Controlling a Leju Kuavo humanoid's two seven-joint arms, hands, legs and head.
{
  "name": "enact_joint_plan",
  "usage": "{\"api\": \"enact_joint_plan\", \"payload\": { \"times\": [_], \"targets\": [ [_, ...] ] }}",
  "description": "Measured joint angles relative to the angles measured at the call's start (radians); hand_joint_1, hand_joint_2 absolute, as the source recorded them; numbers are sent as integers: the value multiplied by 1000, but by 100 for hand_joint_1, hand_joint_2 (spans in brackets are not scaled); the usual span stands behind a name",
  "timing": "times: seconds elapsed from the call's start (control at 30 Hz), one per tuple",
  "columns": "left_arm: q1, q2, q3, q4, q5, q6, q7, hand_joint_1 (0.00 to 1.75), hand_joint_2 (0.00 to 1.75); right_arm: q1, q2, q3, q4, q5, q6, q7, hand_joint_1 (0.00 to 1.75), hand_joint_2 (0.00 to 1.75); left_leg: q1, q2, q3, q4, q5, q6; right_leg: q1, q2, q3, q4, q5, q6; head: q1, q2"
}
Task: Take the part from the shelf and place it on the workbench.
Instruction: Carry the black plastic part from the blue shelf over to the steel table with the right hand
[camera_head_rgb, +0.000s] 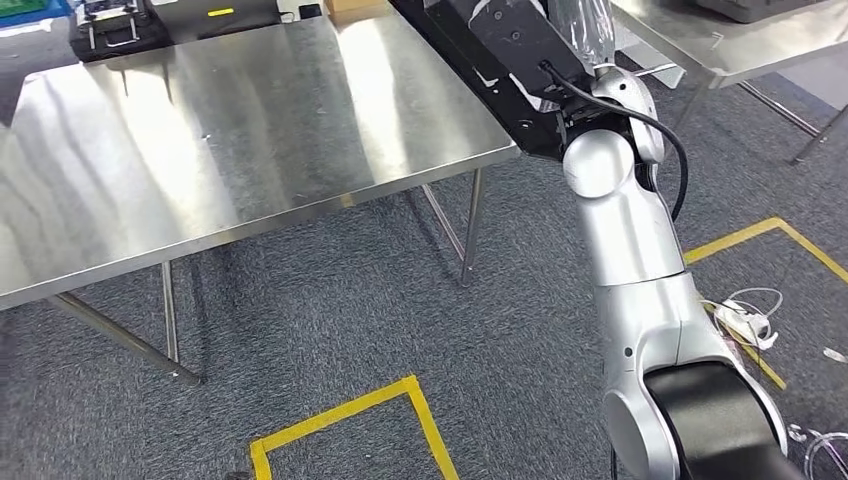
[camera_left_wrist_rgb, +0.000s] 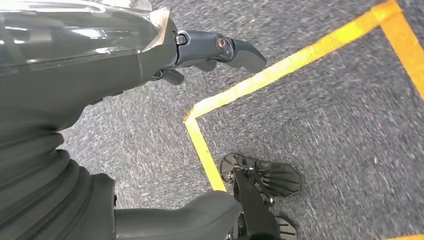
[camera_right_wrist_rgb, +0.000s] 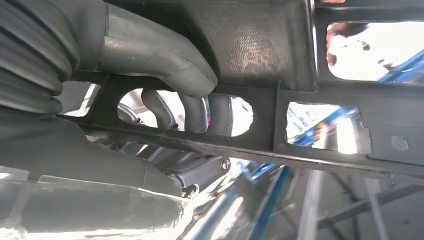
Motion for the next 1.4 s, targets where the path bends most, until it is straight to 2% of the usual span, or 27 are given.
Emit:
{"api": "enact_joint_plan", "payload": {
  "times": [0.03,0.1,0.17,0.23,0.3,0.33,0.37,0.4,0.47,0.53,0.6,0.67,0.7,0.77,0.8,0.83,0.87,0.93,1.0,1.03,1.1,1.17,1.23,1.3,1.33,1.37,1.4],
  "targets": [
    [1,0,2,0,0,2,0,0,175,-2,2,2,6,-1,0,0,175,175,1,-8,-4,3,-2,-5,2,3,6,-11,2,-8,1,0],
    [7,2,4,0,-1,6,-1,0,175,-4,8,5,13,-1,0,0,175,175,5,-14,-7,4,-5,-15,6,-15,12,-13,2,-27,0,0],
    [12,3,7,0,-1,15,0,0,175,-7,14,7,17,-2,-1,0,175,175,4,30,-23,39,-26,-26,4,-30,19,-17,2,-42,-4,0],
    [11,3,8,0,-1,27,1,0,175,-8,17,8,20,-3,-2,-1,175,175,4,90,-74,146,-80,-37,5,-45,25,-18,-2,-53,-10,0],
    [10,4,9,0,0,33,2,0,175,-7,16,10,26,-4,-4,-1,175,175,8,111,-140,265,-123,-43,8,-64,28,-18,-6,-61,-11,0],
    [11,4,9,0,0,34,2,0,175,-6,16,11,29,-4,-4,-1,175,175,9,114,-154,285,-121,-43,9,-74,29,-18,-8,-62,-11,0],
    [11,5,9,0,0,35,2,0,175,-6,16,12,32,-4,-6,-1,175,175,9,116,-147,265,-100,-42,10,-84,32,-18,-10,-62,-11,0],
    [11,6,9,0,1,35,2,0,175,-6,17,12,33,-4,-7,-1,175,175,8,123,-120,207,-66,-38,11,-93,35,-18,-13,-61,-11,0],
    [10,8,10,0,1,35,2,0,175,-8,16,12,34,-4,-11,-2,175,175,0,160,-47,70,-9,-25,15,-110,43,-18,-20,-55,-11,0],
    [8,9,10,0,3,35,2,0,175,-10,16,13,36,-9,-16,-5,175,175,-10,179,-14,8,4,-13,22,-125,49,-20,-27,-46,-10,0],
    [8,9,13,0,4,35,2,0,175,-10,18,12,38,-24,-27,-14,175,175,-12,161,-11,2,3,-4,25,-138,55,-24,-32,-37,-9,0],
    [9,8,19,0,4,35,2,0,175,-10,20,9,39,-38,-43,-24,175,175,-8,148,-1,-10,7,7,25,-121,48,-2,-48,-31,-8,0],
    [8,7,22,0,4,35,2,0,175,-10,20,7,39,-41,-50,-28,175,175,-5,143,5,-16,10,13,25,-101,30,36,-65,-31,-6,0],
    [5,7,25,0,5,35,2,0,175,-7,15,5,41,-42,-56,-33,175,175,-3,129,7,-19,9,19,22,-66,-35,163,-113,-37,-2,0],
    [3,7,25,0,4,35,2,0,175,-3,13,5,43,-42,-57,-34,175,175,-3,121,8,-18,8,21,21,-58,-69,220,-130,-37,0,0],
    [3,7,26,0,4,35,3,0,175,1,10,4,44,-41,-58,-34,175,175,-3,112,8,-17,7,22,21,-55,-91,250,-133,-34,1,0],
    [3,6,26,0,4,35,3,0,175,4,7,3,45,-39,-58,-34,175,175,-3,104,9,-16,6,21,21,-53,-93,239,-118,-27,2,0],
    [3,5,26,0,4,35,4,0,175,5,4,2,45,-37,-59,-35,175,175,-3,91,10,-11,1,16,18,-52,-49,117,-53,-12,4,0],
    [3,6,27,0,4,35,4,0,175,5,3,2,45,-36,-60,-35,175,175,-6,83,8,-1,-8,6,15,-51,-1,5,-3,-11,5,0],
    [3,6,28,0,4,35,4,0,175,5,3,2,45,-36,-60,-36,175,175,-7,81,7,2,-11,2,16,-50,10,-17,5,-16,5,0],
    [5,6,30,0,4,35,4,0,175,5,2,2,46,-35,-61,-36,175,175,-6,80,7,2,-13,-5,18,-50,13,-20,7,-29,5,0],
    [6,7,31,0,4,35,4,0,175,4,3,1,45,-34,-62,-36,175,175,-4,86,3,17,-26,-14,13,-50,17,-22,7,-38,4,0],
    [5,7,33,0,3,35,4,0,175,3,5,1,45,-34,-62,-36,175,175,0,99,-33,99,-72,-26,9,-50,22,-23,6,-47,-1,0],
    [5,7,33,0,1,35,4,0,175,3,6,1,46,-33,-62,-36,175,175,4,108,-99,227,-125,-36,10,-50,25,-23,4,-54,-5,0],
    [6,7,34,0,1,35,5,0,175,4,6,2,48,-31,-62,-36,175,175,6,110,-123,269,-134,-37,10,-50,25,-23,3,-55,-5,0],
    [6,7,34,0,0,35,5,0,175,4,6,2,49,-29,-62,-36,175,175,6,111,-132,276,-125,-37,11,-50,26,-23,3,-55,-5,0],
    [6,7,34,0,-1,35,5,0,175,4,6,2,50,-25,-62,-36,175,175,6,113,-121,246,-100,-35,11,-51,27,-23,2,-56,-5,0]
  ]
}}
